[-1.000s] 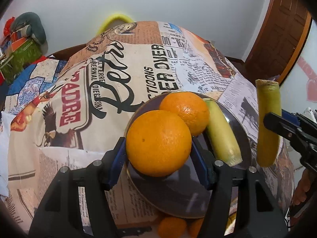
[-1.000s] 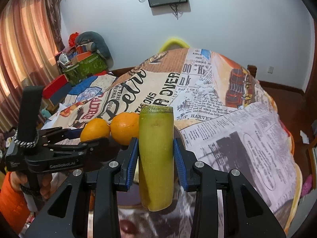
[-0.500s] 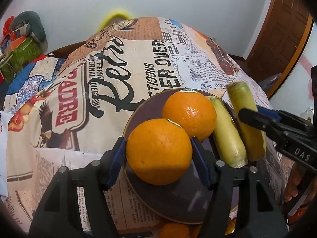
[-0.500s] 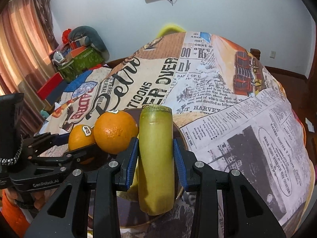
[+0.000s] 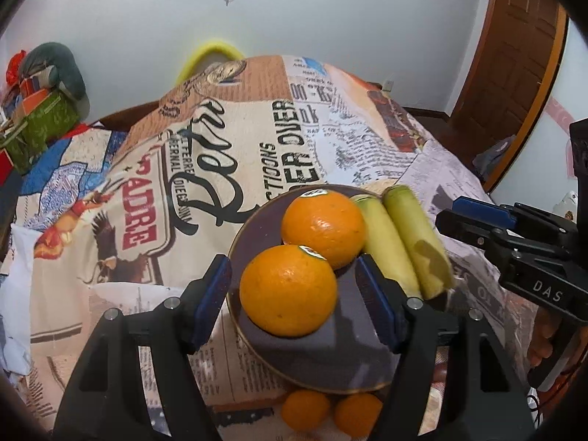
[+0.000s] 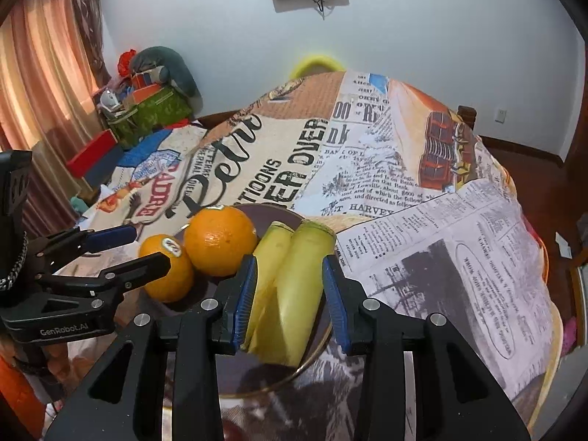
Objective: Organize fruits
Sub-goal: 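Place orange on grey plate with left tool while right tool lays cylinder beside first, then grasp a peeled pomelo segment with left tool while right tool grasps another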
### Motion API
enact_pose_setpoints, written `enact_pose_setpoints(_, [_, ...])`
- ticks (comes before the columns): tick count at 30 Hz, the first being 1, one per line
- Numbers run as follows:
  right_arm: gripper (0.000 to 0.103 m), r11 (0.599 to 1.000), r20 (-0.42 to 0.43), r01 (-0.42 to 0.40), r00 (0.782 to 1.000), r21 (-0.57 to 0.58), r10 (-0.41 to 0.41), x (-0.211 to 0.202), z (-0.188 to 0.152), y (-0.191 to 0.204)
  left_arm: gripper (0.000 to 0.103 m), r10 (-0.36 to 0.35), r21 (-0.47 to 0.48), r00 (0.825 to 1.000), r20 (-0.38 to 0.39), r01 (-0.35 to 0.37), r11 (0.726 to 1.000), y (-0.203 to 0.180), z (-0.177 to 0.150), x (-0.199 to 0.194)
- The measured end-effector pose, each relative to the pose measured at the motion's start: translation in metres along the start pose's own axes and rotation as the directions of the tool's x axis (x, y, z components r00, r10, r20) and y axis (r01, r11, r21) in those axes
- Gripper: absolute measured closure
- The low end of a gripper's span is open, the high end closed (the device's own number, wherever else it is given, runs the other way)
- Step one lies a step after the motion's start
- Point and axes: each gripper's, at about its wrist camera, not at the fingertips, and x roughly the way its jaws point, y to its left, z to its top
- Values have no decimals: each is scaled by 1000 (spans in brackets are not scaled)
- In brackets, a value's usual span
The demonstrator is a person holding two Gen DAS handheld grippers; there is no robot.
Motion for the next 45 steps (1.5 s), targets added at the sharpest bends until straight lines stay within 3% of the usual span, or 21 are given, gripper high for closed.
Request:
enact_pose_setpoints(10, [69, 999, 62, 2, 998, -33, 0, -50, -9, 22, 32, 13, 21, 997, 78, -15, 1000, -10, -10, -62])
enact_pose_setpoints(16, [69, 998, 84, 11, 996, -63, -6, -73, -20, 39, 24, 26, 25, 992, 125, -29, 999, -12, -23, -98])
enact_pose_setpoints(22, [52, 998, 87, 5, 996, -61, 0, -85, -37, 53, 22, 22, 12, 991, 135, -24, 1000, -5, -42, -124])
enact_pose_setpoints(26, [38, 999, 75, 10, 997, -51, -6, -85, -51, 61, 22, 1, -8, 993, 115, -1, 1000, 3, -55, -129])
enact_pose_setpoints(32, [29, 1000, 36, 6, 999, -25, -5, -77, -71, 71, 22, -2, -20, 997, 78, 4, 1000, 16, -78, -127])
enact_pose_setpoints(45, [28, 998, -110, -20, 994, -55, 14, -32, -104, 106, 22, 7, -4, 1000, -8, -7, 1000, 41, -123, -108])
